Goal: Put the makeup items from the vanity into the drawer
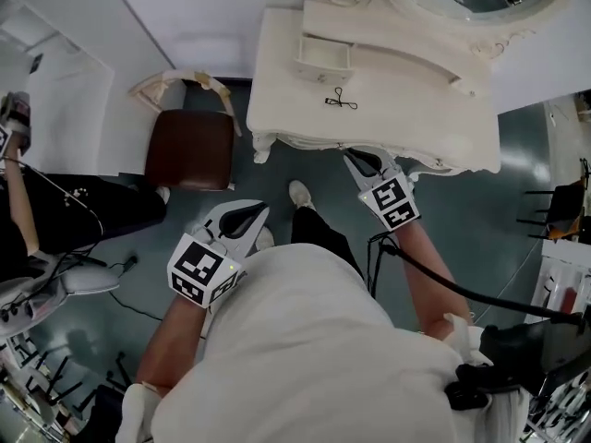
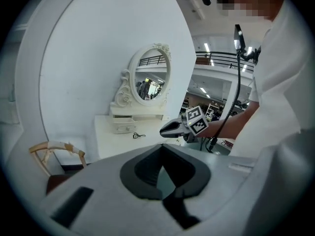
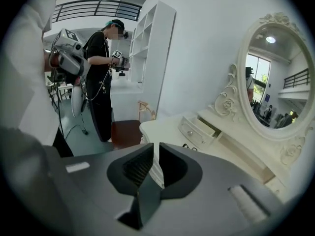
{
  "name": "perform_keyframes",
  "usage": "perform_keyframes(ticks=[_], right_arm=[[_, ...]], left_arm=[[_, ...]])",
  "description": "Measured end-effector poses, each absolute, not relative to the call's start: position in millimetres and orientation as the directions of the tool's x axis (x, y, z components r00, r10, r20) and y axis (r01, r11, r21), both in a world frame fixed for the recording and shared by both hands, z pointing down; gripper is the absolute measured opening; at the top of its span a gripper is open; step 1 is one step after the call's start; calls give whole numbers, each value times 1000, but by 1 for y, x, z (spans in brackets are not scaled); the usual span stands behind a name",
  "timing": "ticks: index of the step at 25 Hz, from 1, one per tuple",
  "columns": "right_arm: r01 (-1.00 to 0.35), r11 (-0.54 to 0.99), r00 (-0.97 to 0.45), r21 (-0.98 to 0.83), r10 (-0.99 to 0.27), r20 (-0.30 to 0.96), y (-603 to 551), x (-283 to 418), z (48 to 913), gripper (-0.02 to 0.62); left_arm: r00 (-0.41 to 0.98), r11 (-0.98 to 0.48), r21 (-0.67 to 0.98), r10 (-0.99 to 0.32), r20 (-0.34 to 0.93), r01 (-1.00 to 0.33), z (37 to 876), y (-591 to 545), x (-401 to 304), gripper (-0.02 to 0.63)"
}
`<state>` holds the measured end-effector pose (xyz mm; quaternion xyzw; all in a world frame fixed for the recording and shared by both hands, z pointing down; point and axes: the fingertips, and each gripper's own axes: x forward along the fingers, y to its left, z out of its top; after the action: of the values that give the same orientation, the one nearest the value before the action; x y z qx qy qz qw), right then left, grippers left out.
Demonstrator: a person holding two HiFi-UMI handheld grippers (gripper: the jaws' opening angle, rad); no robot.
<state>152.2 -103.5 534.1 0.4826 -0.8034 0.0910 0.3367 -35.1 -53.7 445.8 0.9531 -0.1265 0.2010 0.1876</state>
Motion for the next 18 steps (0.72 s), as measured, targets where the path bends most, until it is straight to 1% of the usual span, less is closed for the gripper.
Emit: perform_keyframes(ticks=[9, 18], right_arm=[[-736, 633, -314, 240, -633, 708, -206, 204, 589, 54], [-656, 714, -319, 245, -557, 767, -260, 225, 637, 72]], left_arm=[[839, -844, 281, -303, 452, -456, 434, -126, 0, 2], [784, -789, 257, -400, 475, -559, 429, -161, 18, 2]])
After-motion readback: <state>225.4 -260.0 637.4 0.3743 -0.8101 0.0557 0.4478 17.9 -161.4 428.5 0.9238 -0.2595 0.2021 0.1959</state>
